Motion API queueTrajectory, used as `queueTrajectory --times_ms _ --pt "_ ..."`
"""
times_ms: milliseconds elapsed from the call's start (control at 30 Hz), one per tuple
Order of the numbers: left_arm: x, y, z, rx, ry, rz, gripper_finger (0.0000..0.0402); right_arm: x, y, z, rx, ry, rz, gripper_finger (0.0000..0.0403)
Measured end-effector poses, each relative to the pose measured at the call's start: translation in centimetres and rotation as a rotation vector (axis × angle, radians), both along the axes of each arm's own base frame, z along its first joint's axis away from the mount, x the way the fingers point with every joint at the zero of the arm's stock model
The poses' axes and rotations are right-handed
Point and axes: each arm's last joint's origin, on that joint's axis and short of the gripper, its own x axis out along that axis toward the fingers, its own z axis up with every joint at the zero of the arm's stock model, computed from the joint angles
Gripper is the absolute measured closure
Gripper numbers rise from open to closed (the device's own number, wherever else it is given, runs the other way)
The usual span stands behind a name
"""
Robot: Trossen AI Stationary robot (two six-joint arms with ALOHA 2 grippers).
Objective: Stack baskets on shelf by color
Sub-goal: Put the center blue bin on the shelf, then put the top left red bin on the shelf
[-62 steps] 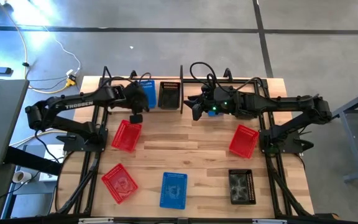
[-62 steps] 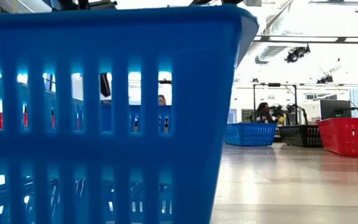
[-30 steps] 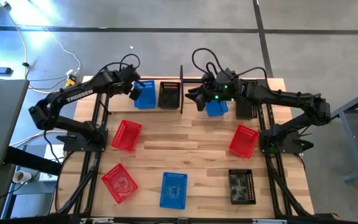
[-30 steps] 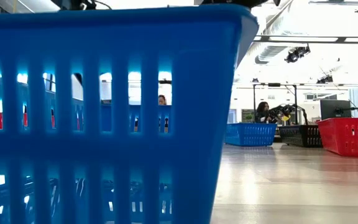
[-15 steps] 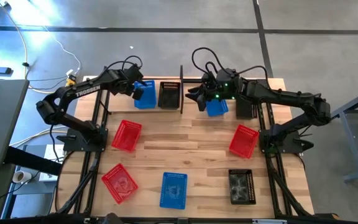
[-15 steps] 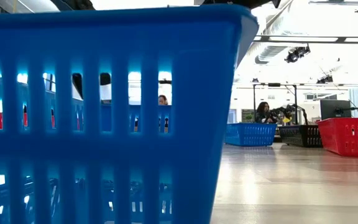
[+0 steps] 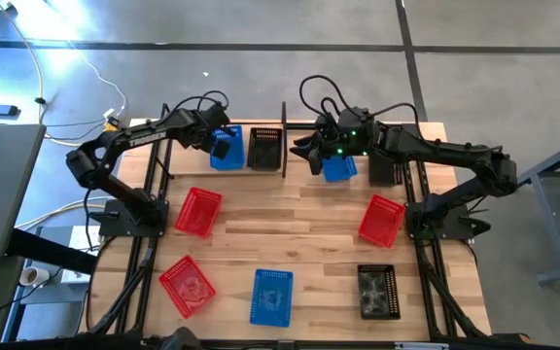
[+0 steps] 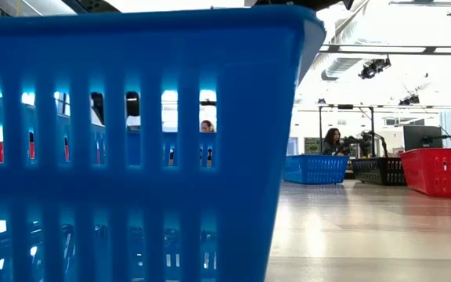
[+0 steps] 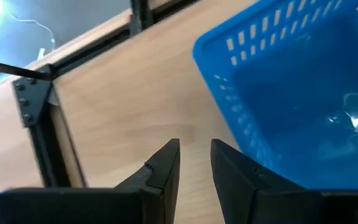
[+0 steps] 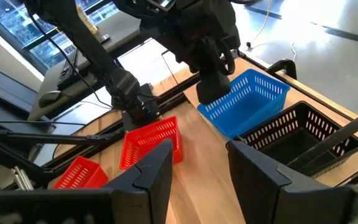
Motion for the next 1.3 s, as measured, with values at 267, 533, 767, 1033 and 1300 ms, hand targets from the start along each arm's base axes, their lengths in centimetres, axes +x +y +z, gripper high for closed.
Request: queueTrajectory --times_ms 267,533,767,1033,1300 --pt "0.4 0.3 0.0 0.019 -0.05 -0.01 0.0319 0.0 0.0 0.0 0.0 0.001 0.0 0.0261" --pt "0.8 0.2 0.1 0.036 -0.046 -0.054 0.0319 0.0 0.0 0.0 0.001 0.004 0.0 0.0261" --pt "0.9 0.4 0.2 0.065 -0.034 -0.065 0.0319 0.0 0.0 0.0 0.002 0.005 0.0 0.0261" --pt "0.0 -0.6 1.1 0.028 0.009 -0.097 0.0319 0.0 0.0 -0.1 0.009 0.006 -0.003 0.0261" --pt "-1.7 -3.0 3.9 -0.002 -0.069 -0.141 0.0319 -0.1 0.0 -0.4 0.018 0.036 -0.003 0.0261"
